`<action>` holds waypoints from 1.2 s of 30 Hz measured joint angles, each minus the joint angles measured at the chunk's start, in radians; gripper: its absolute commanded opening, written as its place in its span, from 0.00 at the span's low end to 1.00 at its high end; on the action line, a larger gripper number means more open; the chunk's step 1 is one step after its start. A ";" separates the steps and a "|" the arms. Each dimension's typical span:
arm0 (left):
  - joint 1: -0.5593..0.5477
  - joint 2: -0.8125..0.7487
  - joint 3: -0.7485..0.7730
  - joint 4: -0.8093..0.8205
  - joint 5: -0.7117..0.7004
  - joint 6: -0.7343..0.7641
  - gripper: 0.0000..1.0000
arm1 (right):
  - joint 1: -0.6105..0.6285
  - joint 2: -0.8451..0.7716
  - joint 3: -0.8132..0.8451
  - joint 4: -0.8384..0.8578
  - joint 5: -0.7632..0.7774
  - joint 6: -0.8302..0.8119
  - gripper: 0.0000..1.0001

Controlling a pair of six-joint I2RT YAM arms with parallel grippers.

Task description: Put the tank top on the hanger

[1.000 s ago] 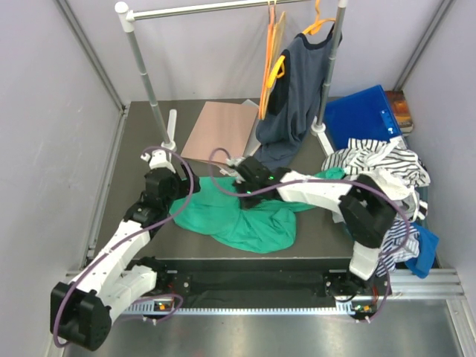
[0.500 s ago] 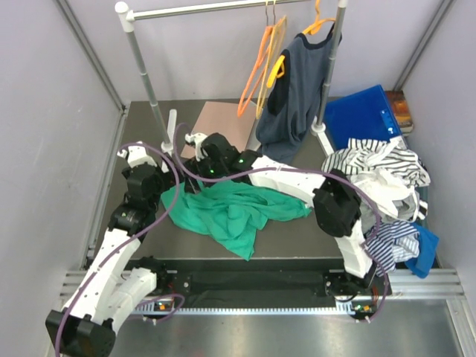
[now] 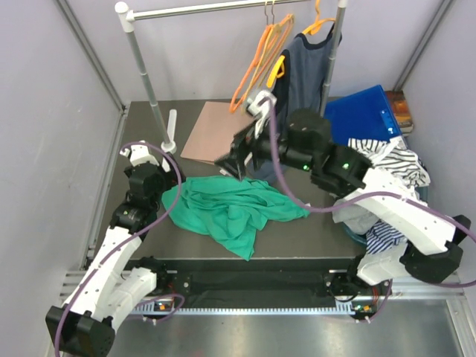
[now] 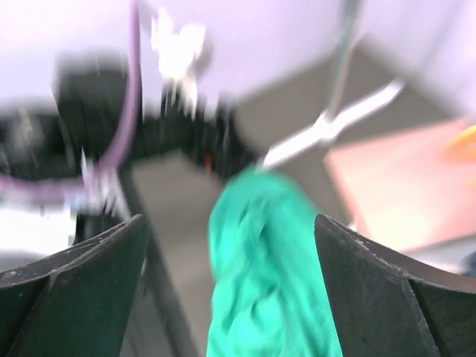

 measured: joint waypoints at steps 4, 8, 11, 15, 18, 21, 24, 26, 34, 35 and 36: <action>0.000 0.000 0.000 0.007 0.019 -0.001 0.99 | -0.002 0.045 0.252 -0.013 0.146 -0.015 0.95; 0.000 0.006 0.000 0.008 0.035 -0.003 0.99 | -0.035 0.197 0.535 -0.021 0.224 -0.021 0.92; 0.000 0.013 0.000 0.007 0.049 -0.003 0.99 | -0.091 0.354 0.737 -0.030 0.238 0.000 0.90; 0.000 0.013 0.000 0.008 0.058 -0.003 0.99 | -0.177 0.460 0.771 -0.040 0.219 0.055 0.89; 0.000 0.013 0.000 0.008 0.065 -0.003 0.99 | -0.230 0.520 0.770 -0.057 0.206 0.089 0.89; 0.000 0.013 0.000 0.008 0.075 -0.003 0.99 | -0.263 0.541 0.768 -0.079 0.211 0.114 0.89; 0.000 0.012 -0.002 0.011 0.077 -0.003 0.99 | -0.282 0.540 0.763 -0.081 0.233 0.130 0.90; 0.000 0.011 -0.005 0.016 0.078 -0.003 0.99 | -0.288 0.539 0.760 -0.083 0.256 0.141 0.90; 0.000 0.010 -0.020 0.030 0.078 -0.004 0.99 | -0.295 0.466 0.610 -0.098 0.348 0.166 0.90; 0.000 0.010 -0.021 0.032 0.078 -0.004 0.99 | -0.295 0.460 0.602 -0.100 0.360 0.167 0.90; 0.000 0.010 -0.024 0.036 0.078 -0.004 0.99 | -0.295 0.457 0.599 -0.100 0.369 0.169 0.89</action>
